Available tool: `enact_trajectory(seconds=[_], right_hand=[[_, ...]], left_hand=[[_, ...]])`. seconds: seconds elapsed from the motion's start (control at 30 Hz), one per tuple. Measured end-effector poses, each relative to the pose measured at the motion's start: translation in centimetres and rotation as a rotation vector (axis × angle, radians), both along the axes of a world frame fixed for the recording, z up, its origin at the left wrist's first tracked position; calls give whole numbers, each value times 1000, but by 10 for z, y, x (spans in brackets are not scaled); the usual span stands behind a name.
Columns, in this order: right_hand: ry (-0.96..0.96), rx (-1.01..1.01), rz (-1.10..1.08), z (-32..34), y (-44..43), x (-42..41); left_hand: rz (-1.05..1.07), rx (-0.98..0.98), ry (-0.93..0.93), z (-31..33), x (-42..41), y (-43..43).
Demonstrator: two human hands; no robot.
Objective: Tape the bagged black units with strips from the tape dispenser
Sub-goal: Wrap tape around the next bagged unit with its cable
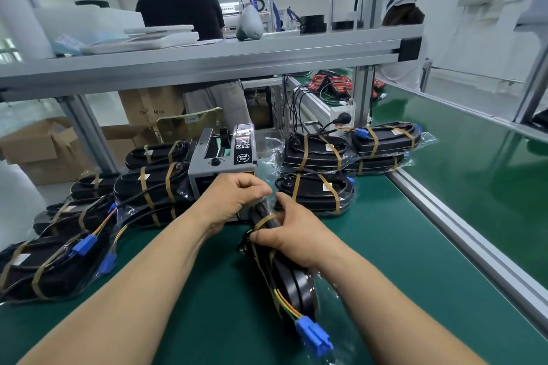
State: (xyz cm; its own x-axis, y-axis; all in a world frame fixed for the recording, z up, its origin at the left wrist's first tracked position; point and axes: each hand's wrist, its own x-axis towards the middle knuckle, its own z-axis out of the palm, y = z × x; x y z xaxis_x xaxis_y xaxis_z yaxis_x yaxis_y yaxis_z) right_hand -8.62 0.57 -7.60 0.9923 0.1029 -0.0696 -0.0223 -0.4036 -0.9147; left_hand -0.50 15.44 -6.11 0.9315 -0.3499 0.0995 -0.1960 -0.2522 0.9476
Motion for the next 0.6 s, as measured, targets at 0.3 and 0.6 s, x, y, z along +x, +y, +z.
enact_trajectory(seconds=[0.3, 0.6], right_hand=[[-195, -191, -4, 4, 9, -8], [-168, -221, -55, -1, 15, -9]], left_hand=[[346, -143, 76, -10, 1, 8], [761, -429, 549, -29, 9, 46]])
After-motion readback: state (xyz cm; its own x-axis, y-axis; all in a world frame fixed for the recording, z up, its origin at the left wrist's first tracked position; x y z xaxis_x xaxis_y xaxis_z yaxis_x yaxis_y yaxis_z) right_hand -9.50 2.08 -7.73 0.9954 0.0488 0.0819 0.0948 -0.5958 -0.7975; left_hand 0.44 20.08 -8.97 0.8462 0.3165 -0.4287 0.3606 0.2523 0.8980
